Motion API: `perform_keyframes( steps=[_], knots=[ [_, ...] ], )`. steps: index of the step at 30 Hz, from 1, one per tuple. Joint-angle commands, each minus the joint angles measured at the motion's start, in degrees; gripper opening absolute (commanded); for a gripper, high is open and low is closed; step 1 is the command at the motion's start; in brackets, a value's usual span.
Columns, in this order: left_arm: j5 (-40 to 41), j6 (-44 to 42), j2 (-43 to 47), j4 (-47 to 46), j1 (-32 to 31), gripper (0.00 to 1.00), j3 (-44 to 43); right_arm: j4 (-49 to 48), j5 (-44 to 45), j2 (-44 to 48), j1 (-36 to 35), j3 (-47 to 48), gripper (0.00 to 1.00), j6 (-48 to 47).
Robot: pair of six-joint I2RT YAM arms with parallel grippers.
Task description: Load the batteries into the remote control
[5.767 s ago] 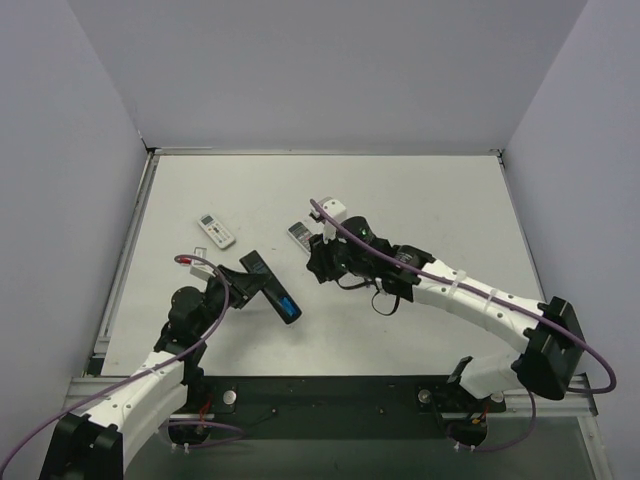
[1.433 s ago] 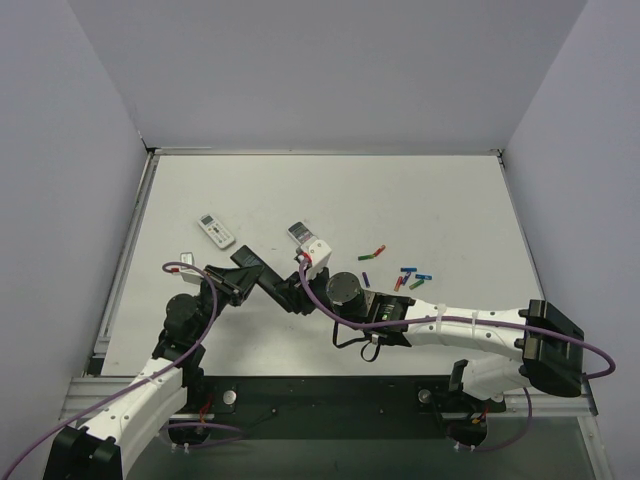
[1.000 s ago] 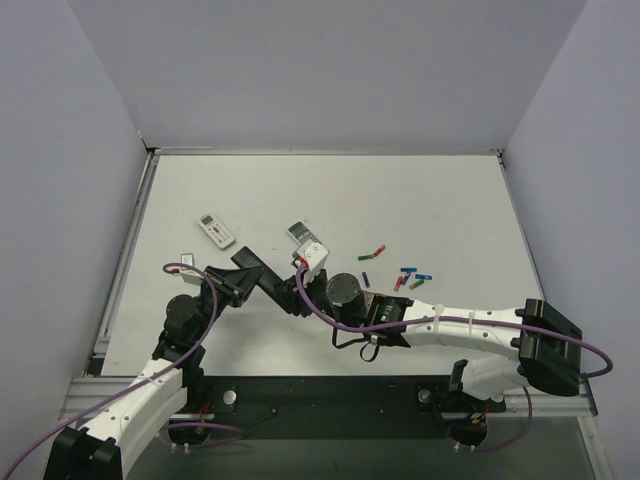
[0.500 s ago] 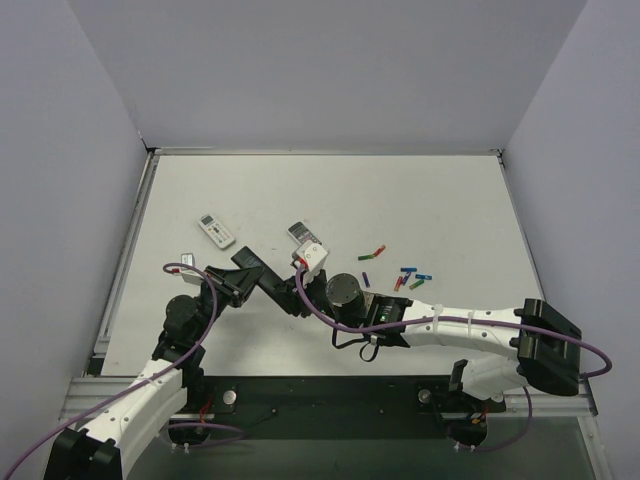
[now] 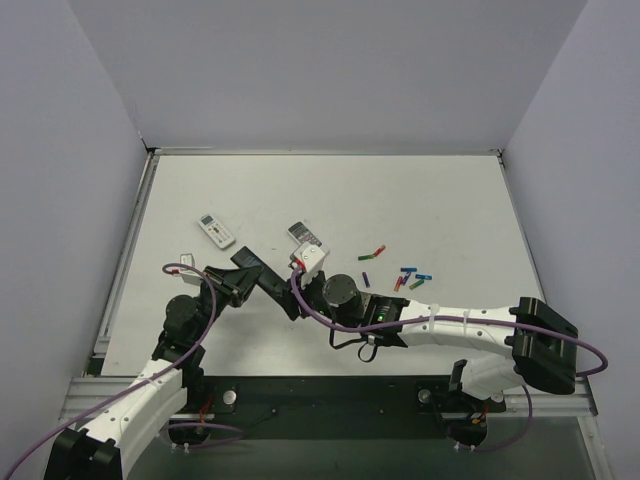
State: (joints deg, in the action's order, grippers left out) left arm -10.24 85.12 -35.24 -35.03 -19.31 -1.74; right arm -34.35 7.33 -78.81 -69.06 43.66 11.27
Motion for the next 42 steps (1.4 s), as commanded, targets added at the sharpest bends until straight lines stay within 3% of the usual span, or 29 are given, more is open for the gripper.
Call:
perform_keyframes(
  steps=[1,9,12,17,23,34,42],
  knots=[
    [0.7,2.3,0.8,-7.3,0.3,0.0,-1.7,1.8,-0.5,-0.2,-0.2,1.5,0.48,-0.4],
    [-0.1,1.9,-0.3,-9.0,0.3,0.0,-1.7,7.2,-3.6,6.5,1.5,4.3,0.64,2.5],
    [-0.7,1.6,-1.2,-10.4,0.3,0.0,-2.1,8.3,-9.8,8.8,4.5,4.3,0.67,7.4],
    [-2.1,1.3,-2.9,-13.7,0.2,0.0,-2.8,8.2,-19.8,10.1,11.2,4.3,0.69,15.5],
    [-3.9,0.7,-4.9,-17.2,0.2,0.0,-4.1,10.6,-25.1,8.1,14.6,6.3,0.69,20.5],
    [-5.2,0.6,-5.6,-20.3,0.0,0.0,-5.4,2.4,-35.1,1.8,17.1,4.8,0.61,28.8],
    [-6.3,0.0,-6.9,-24.8,-0.3,0.0,-5.8,-5.1,-40.5,-2.3,19.6,3.0,0.41,36.8]
  ],
)
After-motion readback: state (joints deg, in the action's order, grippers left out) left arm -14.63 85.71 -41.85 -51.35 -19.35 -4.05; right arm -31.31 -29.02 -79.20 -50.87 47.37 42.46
